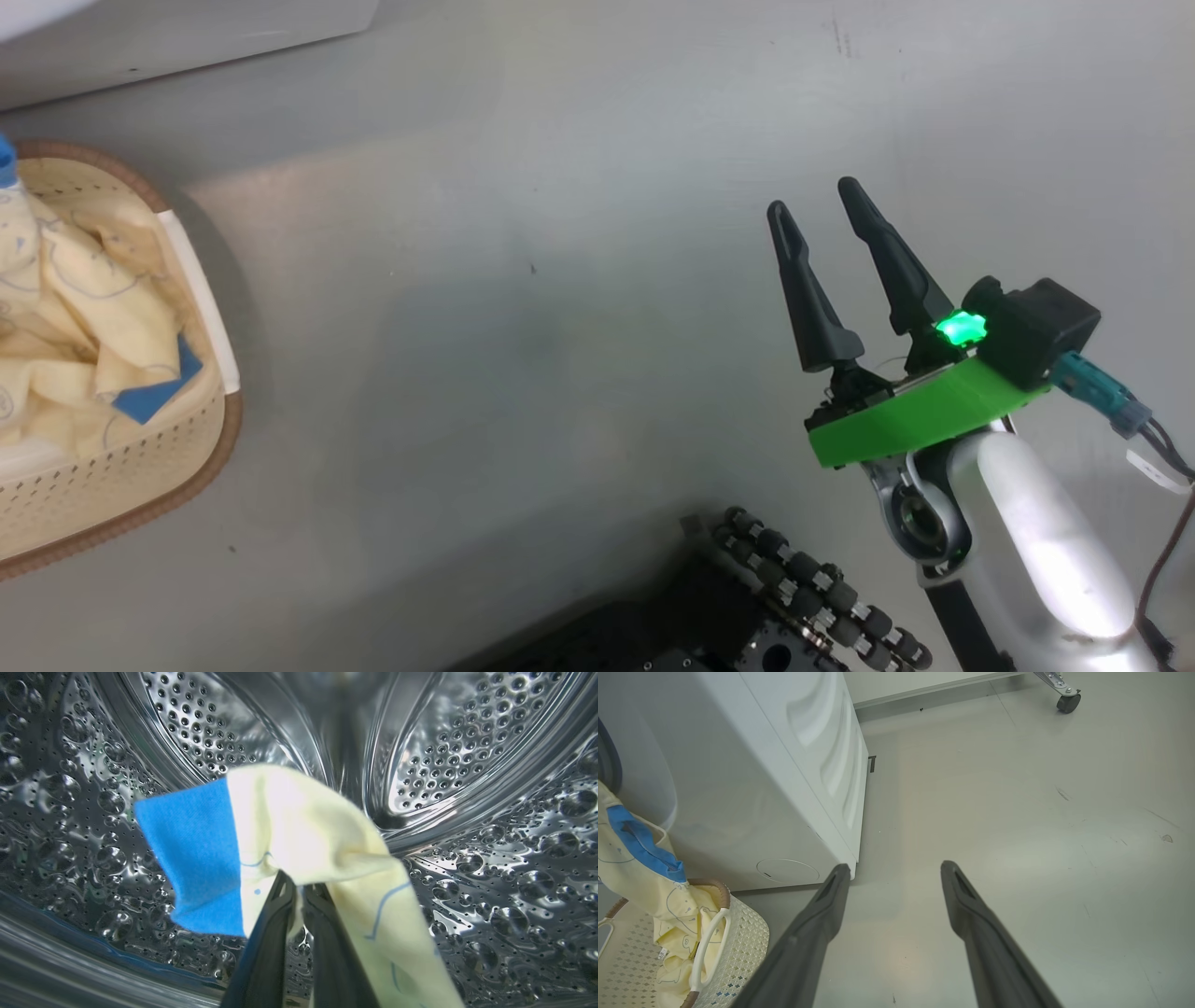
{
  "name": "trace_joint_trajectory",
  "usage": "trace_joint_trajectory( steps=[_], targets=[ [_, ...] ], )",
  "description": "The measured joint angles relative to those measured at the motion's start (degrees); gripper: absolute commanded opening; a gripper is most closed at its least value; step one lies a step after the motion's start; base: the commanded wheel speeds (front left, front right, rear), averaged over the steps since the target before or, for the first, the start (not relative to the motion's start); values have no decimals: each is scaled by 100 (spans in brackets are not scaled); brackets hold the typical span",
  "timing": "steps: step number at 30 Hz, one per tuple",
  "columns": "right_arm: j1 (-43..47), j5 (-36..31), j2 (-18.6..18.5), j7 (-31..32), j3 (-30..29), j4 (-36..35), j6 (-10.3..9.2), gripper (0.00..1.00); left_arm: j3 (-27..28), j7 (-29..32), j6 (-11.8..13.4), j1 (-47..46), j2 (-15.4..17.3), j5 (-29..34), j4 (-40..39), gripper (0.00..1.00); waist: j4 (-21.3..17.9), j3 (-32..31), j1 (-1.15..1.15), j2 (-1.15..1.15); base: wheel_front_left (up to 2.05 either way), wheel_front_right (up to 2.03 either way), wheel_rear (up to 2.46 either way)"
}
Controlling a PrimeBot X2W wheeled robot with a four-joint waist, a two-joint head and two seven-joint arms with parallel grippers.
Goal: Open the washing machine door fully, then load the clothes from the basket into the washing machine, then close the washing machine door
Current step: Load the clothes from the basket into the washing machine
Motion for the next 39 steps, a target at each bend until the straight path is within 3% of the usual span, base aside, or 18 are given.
trace_joint_trajectory(
  steps=[4,5,6,7,8,27,39],
  targets=[
    [-31,0,0,0,-5,2,0,100,4,-53,100,0,-70,-27,119,0,44,-4,0,0,0,0,0],
    [-42,0,0,0,-12,4,0,100,1,-58,100,0,-76,-32,131,15,58,-11,0,0,0,0,0],
    [-58,0,0,0,-16,8,0,100,8,-70,102,1,-92,-42,145,44,72,-19,0,0,0,0,0],
    [-77,0,0,0,-29,9,0,100,11,-121,137,3,-113,-85,149,94,88,-29,0,0,0,0,0],
    [-91,0,0,0,-42,8,0,100,14,-127,149,5,-136,-111,158,100,104,-39,0,0,0,0,0],
    [-62,-122,0,-1,-338,75,0,100,170,-889,353,1317,-662,-561,109,100,437,-572,0,0,0,0,0],
    [320,-380,0,16,-602,168,0,100,155,-1771,617,2976,-1151,-677,-588,100,645,-1279,-1,0,0,0,0]
  ],
)
